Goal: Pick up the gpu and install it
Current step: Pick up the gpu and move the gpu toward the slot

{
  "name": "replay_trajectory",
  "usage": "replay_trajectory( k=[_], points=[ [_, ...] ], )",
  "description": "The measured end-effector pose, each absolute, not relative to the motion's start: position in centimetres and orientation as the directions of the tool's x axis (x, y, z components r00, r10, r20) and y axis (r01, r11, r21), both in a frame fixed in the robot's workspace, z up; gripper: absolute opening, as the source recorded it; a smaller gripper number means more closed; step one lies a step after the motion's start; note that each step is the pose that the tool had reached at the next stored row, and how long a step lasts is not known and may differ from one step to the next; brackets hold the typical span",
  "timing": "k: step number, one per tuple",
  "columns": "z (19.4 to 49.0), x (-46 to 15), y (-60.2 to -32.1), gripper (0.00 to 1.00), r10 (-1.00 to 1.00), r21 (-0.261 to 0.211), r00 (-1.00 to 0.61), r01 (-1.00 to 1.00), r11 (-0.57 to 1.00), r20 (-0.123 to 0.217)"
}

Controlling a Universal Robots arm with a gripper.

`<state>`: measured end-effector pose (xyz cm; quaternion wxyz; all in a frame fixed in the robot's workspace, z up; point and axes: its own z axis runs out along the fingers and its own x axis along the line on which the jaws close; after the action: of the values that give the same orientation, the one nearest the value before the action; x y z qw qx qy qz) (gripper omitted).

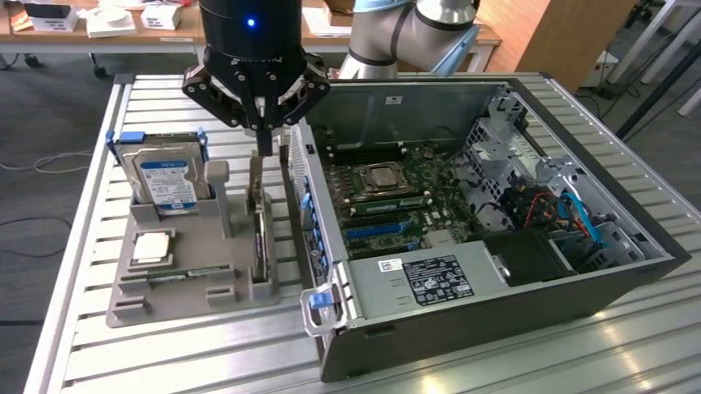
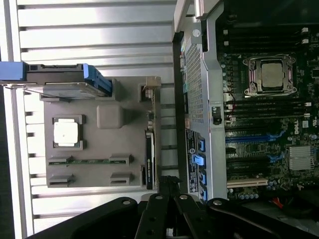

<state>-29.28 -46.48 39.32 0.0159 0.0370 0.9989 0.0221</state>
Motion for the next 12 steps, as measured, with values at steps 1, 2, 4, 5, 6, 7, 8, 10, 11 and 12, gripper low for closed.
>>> replay_trajectory(
  k=[1,2,4,5,6,7,8,10,11,12],
  points=[
    [39.32,-29.28,-46.48,0.11,0.075,0.045,-0.997,0.073,0.996,-0.030],
    [39.32,-29.28,-46.48,0.11,0.075,0.045,-0.997,0.073,0.996,-0.030],
    [39.32,-29.28,-46.49,0.11,0.075,0.045,-0.997,0.073,0.996,-0.030],
    [39.32,-29.28,-46.49,0.11,0.075,0.045,-0.997,0.073,0.996,-0.030],
    [39.32,-29.28,-46.49,0.11,0.075,0.045,-0.997,0.073,0.996,-0.030],
    [39.32,-29.28,-46.50,0.11,0.075,0.045,-0.997,0.073,0.996,-0.030],
    [39.32,-29.28,-46.50,0.11,0.075,0.045,-0.997,0.073,0.996,-0.030],
    [39.32,-29.28,-46.51,0.11,0.075,0.045,-0.997,0.073,0.996,-0.030],
    [39.32,-29.28,-46.52,0.17,0.075,0.045,-0.997,0.073,0.996,-0.030],
    [39.32,-29.28,-46.52,0.23,0.075,0.045,-0.997,0.073,0.996,-0.030]
  ],
)
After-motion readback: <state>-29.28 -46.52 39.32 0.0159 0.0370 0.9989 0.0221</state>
